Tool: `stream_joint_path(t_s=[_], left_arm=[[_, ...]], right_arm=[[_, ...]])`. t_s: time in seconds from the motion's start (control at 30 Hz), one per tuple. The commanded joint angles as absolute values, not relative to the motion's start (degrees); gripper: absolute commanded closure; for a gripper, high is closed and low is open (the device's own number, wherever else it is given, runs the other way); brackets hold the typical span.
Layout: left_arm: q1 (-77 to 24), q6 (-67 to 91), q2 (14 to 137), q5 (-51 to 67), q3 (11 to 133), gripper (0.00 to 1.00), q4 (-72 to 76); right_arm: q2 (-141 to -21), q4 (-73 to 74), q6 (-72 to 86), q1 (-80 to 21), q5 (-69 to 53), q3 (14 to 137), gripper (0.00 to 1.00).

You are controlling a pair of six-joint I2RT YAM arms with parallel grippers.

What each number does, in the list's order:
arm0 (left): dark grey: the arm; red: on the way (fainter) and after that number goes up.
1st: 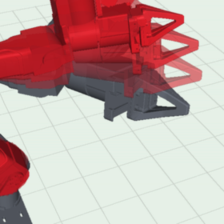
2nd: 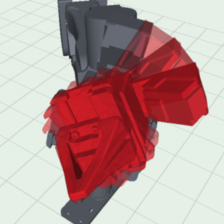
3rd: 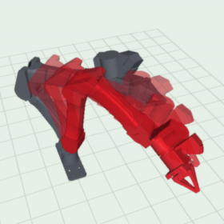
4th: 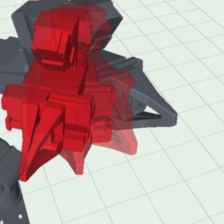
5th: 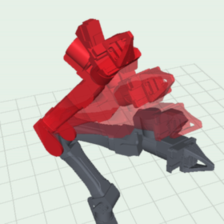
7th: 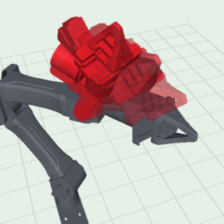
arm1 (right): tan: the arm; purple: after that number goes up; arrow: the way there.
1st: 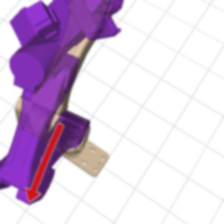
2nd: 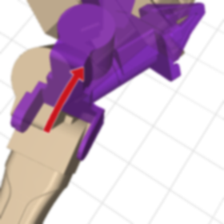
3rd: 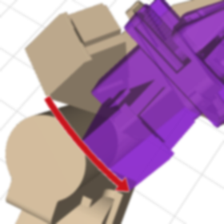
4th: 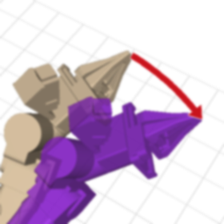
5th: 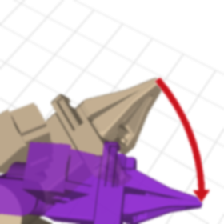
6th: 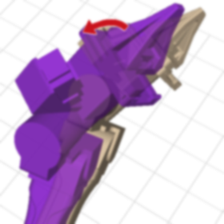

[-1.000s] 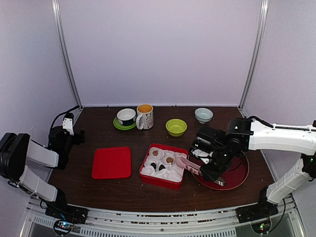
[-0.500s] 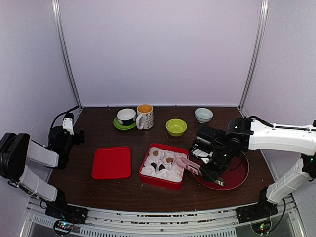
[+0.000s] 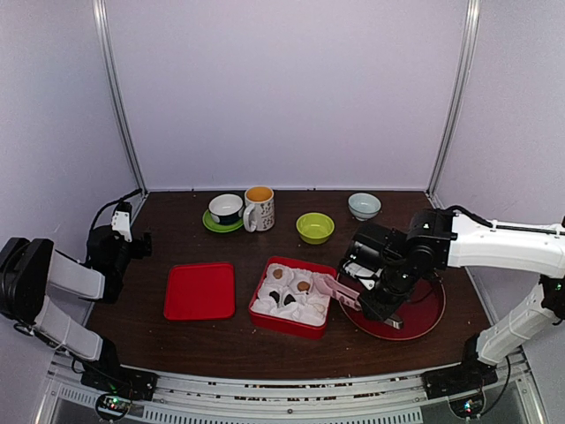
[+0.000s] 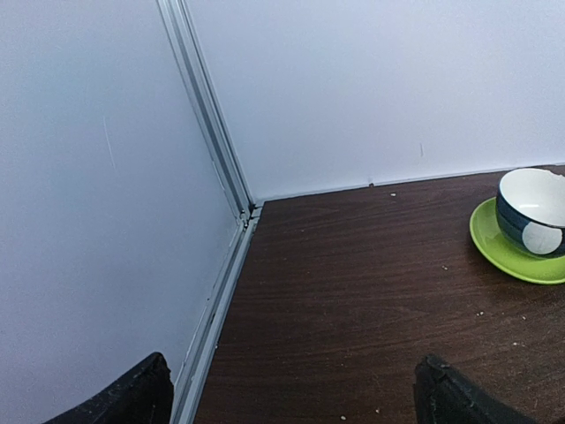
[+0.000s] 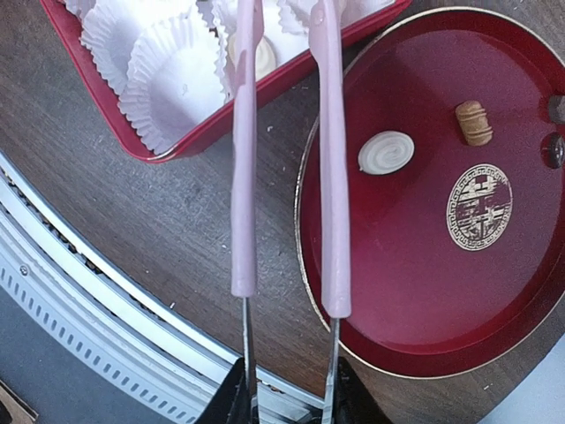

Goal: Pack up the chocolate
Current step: Place the fake chocolate in the empty pocket of the box.

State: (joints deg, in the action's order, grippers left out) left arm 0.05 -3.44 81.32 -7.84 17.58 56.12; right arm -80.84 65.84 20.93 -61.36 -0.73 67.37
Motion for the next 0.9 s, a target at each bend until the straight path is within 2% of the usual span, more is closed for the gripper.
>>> stream_joint_path(t_s=[0.0, 0.4, 0.77, 0.87], left_arm=[[0.59, -3.25, 81.65, -7.38, 18.22, 0.02, 59.37], [0.54, -3.25, 81.63, -7.38, 18.19, 0.02, 59.4], [0.6, -3.18, 81.64, -7.38, 18.21, 0.02, 59.46], [0.6, -3.24, 81.62, -7.38, 18.21, 0.02, 59.41]], right_arm=[[-77.12, 64.4, 21.78, -61.69, 4.63, 70.37, 0.72], [-69.41, 65.56, 26.81, -59.44, 10.95, 65.34, 0.73], [-62.84, 63.98, 30.9, -53.87, 7.39, 54.61, 0.72], [-61.53, 62.56, 31.4, -52.51, 5.76, 52.1, 0.69]])
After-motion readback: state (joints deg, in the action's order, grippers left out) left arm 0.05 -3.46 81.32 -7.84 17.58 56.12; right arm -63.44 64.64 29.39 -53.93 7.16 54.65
